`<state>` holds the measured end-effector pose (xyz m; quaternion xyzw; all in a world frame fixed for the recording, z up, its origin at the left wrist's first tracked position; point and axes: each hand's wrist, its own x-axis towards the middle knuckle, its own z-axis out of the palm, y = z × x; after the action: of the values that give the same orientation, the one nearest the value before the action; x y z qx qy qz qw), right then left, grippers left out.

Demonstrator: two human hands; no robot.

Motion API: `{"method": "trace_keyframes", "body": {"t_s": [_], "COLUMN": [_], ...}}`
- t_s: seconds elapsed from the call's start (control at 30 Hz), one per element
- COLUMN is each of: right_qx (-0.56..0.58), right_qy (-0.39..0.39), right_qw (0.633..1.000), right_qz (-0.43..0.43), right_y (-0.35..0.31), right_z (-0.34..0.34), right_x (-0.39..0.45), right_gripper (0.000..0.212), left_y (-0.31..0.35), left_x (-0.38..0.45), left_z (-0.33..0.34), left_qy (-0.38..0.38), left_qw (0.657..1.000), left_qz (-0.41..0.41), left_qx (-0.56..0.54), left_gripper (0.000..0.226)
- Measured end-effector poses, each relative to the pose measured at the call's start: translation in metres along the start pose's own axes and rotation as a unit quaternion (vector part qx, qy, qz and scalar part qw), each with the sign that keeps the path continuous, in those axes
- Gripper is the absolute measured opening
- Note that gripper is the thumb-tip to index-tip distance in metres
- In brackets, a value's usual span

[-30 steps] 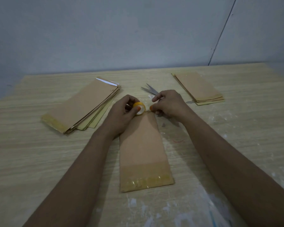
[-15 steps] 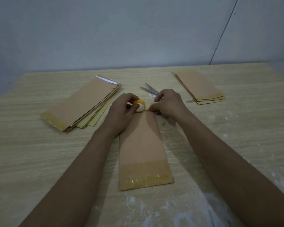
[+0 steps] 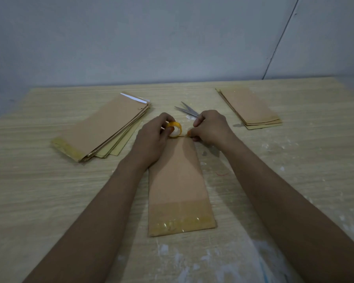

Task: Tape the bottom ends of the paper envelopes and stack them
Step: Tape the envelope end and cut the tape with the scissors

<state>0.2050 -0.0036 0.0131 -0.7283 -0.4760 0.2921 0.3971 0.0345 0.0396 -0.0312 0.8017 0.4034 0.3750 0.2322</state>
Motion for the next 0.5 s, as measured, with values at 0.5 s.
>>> {"method": "trace_keyframes", "body": {"t_s": [0.5], "right_qx": [-0.138], "right_qy": [0.021], "right_qw": [0.989], "right_qz": [-0.052], "right_y": [-0.0052], "right_z": [0.0062], "right_x": [-0.0062], "right_gripper": [0.019], "left_y": [0.0013], "left_x": [-0.0006], "left_z": [-0.0011], "left_qy": [0.032], "left_qw": [0.999], "left_qz": [0.013], "left_qx": [-0.005], "left_gripper": [0.028]}}
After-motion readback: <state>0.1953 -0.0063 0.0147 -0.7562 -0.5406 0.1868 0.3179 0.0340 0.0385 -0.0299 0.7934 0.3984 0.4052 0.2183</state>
